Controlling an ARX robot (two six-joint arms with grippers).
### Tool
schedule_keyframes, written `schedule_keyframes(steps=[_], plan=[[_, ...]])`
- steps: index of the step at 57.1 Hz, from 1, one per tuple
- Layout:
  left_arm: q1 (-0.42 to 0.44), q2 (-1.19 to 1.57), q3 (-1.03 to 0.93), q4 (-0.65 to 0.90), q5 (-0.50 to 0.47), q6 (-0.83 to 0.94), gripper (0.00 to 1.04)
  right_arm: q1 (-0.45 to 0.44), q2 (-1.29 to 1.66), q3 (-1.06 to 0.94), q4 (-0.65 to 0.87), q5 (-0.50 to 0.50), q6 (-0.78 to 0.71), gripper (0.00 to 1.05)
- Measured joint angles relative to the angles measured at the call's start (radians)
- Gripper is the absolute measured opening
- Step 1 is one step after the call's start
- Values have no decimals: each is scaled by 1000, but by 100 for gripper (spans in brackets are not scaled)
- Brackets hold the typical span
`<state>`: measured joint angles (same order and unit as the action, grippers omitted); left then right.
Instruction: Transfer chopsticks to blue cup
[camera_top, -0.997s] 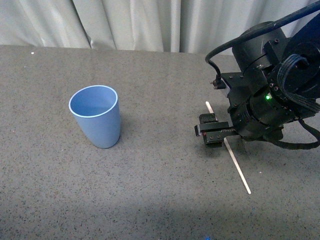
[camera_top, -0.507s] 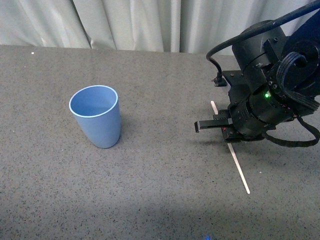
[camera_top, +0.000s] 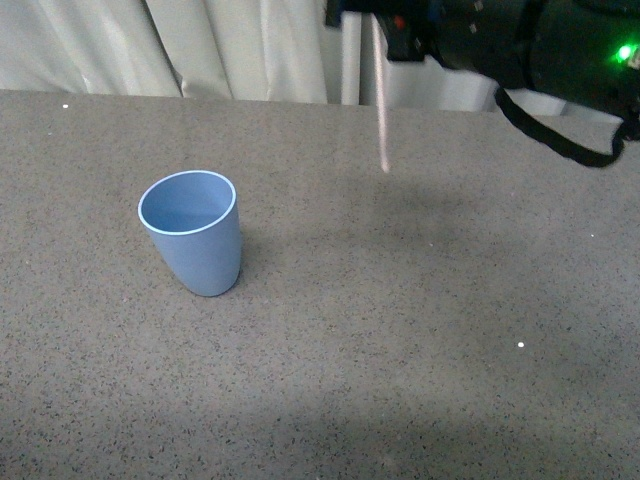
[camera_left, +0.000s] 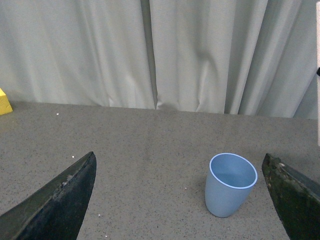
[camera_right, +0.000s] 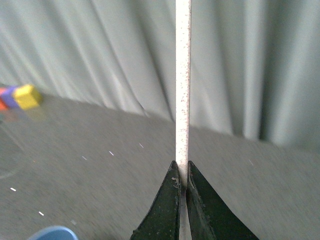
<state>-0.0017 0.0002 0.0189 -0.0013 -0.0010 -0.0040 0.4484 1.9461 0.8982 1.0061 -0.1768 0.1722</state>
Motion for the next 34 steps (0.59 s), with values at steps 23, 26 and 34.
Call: schedule_keyframes(steps=[23, 26, 34], plan=[[0, 0, 0, 0, 0, 0, 98, 179, 218, 227, 61, -132, -17, 1], [0, 0, 0, 0, 1, 0, 98, 186, 237, 246, 57, -138, -17, 1], [0, 0, 0, 0, 0, 0, 98, 196, 301, 296, 36, -140, -25, 1]])
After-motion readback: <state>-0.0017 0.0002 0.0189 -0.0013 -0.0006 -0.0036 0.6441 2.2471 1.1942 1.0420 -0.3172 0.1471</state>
